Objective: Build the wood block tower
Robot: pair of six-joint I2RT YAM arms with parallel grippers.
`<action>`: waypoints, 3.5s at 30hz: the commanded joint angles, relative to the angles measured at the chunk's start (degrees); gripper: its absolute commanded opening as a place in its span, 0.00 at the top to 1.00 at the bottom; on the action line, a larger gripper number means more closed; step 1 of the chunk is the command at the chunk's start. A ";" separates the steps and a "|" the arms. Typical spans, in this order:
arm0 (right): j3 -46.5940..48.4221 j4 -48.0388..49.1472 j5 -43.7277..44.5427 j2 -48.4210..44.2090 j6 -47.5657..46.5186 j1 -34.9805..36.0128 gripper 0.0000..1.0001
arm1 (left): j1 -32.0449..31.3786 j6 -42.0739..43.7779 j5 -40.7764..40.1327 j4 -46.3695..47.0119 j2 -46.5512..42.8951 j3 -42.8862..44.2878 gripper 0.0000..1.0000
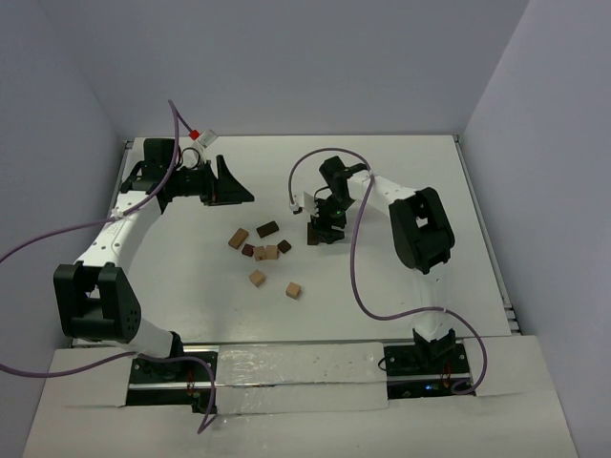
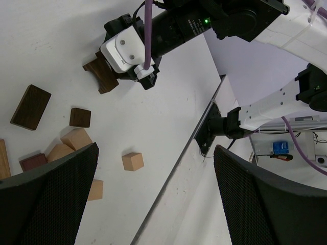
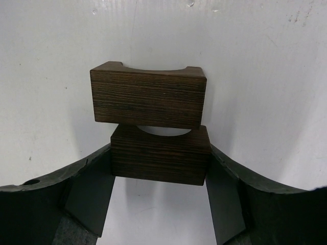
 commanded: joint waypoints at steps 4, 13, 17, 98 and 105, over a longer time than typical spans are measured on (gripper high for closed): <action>1.50 -0.65 -0.54 -0.05 -0.65 0.70 0.38 | 0.43 1.26 1.37 0.71 -1.25 2.04 0.01; 1.59 -0.72 0.16 0.28 -0.55 1.94 0.42 | 0.60 1.87 1.32 0.49 -1.60 1.61 0.01; 1.71 -0.48 0.33 0.44 0.01 2.58 0.42 | 0.67 1.70 1.44 0.54 -1.52 1.11 0.01; 2.72 -2.36 0.27 -9.88 2.22 4.08 0.00 | 2.62 6.87 -9.89 -0.55 -1.86 -1.05 0.01; 5.80 -5.03 -2.96 -16.25 4.29 3.71 0.00 | 2.47 11.42 -28.25 -3.67 2.32 0.17 0.01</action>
